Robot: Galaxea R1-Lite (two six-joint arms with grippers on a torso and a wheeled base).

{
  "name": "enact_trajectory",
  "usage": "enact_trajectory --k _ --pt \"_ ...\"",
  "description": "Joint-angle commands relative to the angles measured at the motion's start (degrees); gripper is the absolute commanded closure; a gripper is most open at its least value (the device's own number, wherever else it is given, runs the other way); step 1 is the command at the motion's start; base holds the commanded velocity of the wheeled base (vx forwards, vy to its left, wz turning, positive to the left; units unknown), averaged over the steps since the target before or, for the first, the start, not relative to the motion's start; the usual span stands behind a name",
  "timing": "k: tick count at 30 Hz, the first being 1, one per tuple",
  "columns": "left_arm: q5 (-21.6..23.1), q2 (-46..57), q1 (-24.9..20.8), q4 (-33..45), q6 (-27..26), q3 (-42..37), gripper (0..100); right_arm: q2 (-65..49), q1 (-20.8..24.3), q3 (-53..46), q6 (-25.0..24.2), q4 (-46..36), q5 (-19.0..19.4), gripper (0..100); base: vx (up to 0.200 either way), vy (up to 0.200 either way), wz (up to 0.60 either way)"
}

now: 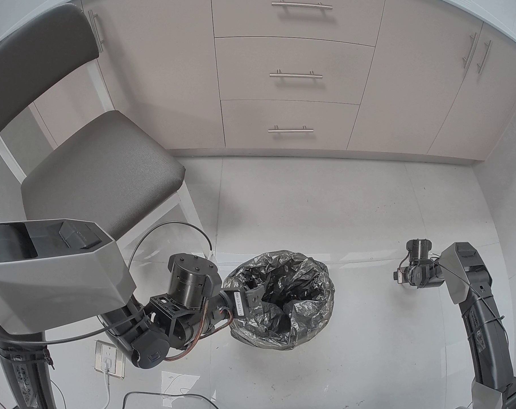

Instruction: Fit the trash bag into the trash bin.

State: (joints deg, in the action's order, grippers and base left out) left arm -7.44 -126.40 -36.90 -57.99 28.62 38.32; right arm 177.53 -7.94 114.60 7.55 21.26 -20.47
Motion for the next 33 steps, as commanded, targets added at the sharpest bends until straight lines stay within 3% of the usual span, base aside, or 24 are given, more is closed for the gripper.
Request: enact_trajectory --k 1,33 --pt "-0.03 0.02 -0.01 -0.02 0.03 0.01 0 0.09 -0.15 -0.01 0.01 0.18 -0.01 0 0.000 0.000 0.00" --pt "-0.03 -0.33 -0.01 -0.02 0.03 0.09 0 0.09 -0.41 -0.01 -1.57 0.01 -0.01 0 0.000 0.000 0.00"
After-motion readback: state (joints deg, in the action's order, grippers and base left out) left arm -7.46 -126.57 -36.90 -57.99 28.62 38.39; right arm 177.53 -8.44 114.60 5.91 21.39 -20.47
